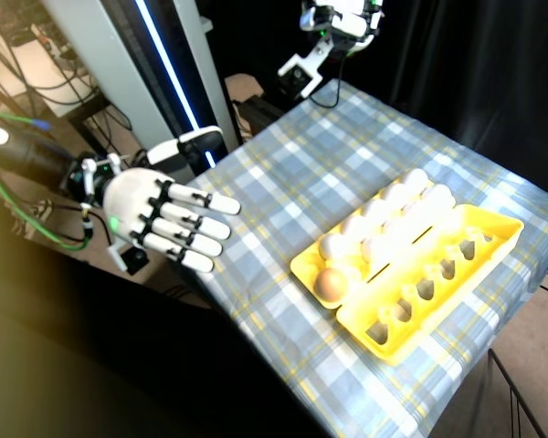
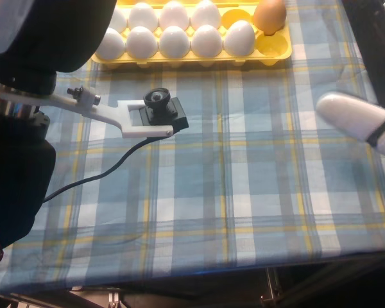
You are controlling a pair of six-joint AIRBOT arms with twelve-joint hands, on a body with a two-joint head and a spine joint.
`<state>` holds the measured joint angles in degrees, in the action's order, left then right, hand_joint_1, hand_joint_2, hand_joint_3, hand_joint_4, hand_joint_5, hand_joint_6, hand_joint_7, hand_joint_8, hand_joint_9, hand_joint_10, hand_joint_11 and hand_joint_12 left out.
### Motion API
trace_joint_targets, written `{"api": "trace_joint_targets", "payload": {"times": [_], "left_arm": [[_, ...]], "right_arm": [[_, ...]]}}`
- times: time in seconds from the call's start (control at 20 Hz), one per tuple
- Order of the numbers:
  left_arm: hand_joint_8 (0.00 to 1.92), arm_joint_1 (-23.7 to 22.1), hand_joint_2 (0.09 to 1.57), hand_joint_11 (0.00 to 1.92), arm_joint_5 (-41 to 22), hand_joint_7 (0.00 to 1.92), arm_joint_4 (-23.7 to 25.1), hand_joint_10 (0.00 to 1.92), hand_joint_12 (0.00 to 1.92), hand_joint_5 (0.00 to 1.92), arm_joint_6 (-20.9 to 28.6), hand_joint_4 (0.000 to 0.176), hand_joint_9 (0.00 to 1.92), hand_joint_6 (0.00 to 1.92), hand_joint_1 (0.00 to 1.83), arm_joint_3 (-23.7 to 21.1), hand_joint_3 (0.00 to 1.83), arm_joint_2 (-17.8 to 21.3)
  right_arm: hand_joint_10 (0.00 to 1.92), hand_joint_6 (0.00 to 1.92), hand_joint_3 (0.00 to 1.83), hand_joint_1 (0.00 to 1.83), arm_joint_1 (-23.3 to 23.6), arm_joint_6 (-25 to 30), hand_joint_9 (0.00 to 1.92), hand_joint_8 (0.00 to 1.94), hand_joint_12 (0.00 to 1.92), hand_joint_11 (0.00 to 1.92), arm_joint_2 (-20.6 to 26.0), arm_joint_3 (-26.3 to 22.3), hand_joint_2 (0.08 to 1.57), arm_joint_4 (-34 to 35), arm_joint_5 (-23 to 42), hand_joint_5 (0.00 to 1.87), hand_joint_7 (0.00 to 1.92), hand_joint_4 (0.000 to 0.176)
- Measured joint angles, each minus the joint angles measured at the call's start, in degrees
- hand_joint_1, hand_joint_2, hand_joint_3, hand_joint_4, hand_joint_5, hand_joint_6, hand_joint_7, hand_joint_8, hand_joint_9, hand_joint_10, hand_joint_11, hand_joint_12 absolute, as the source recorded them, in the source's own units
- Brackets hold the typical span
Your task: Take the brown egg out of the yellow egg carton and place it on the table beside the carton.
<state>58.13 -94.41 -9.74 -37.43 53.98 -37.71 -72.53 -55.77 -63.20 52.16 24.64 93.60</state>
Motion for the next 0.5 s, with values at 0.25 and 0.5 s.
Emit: {"api": "trace_joint_targets", "payload": {"times": [0.25, 0.5], "left_arm": [[1.09, -0.04, 1.44, 0.19, 0.02, 0.61, -0.35, 1.28, 1.45, 0.54, 0.00, 0.000, 0.51, 1.42, 0.29, 0.00, 0.00, 0.00], [1.30, -0.04, 1.42, 0.21, 0.04, 0.55, -0.33, 1.36, 1.46, 0.51, 0.02, 0.000, 0.48, 1.52, 0.33, 0.00, 0.00, 0.00]], "right_arm": [[0.00, 0.00, 0.01, 0.00, 0.00, 0.02, 0.00, 0.00, 0.00, 0.00, 0.00, 0.02, 0.94, 0.13, 0.02, 0.12, 0.13, 0.068], [0.01, 0.01, 0.00, 0.24, 4.90, 1.99, 0.28, 0.01, 0.01, 0.02, 0.24, 5.16, 1.09, -0.76, -4.15, 0.26, 0.44, 0.048]]}}
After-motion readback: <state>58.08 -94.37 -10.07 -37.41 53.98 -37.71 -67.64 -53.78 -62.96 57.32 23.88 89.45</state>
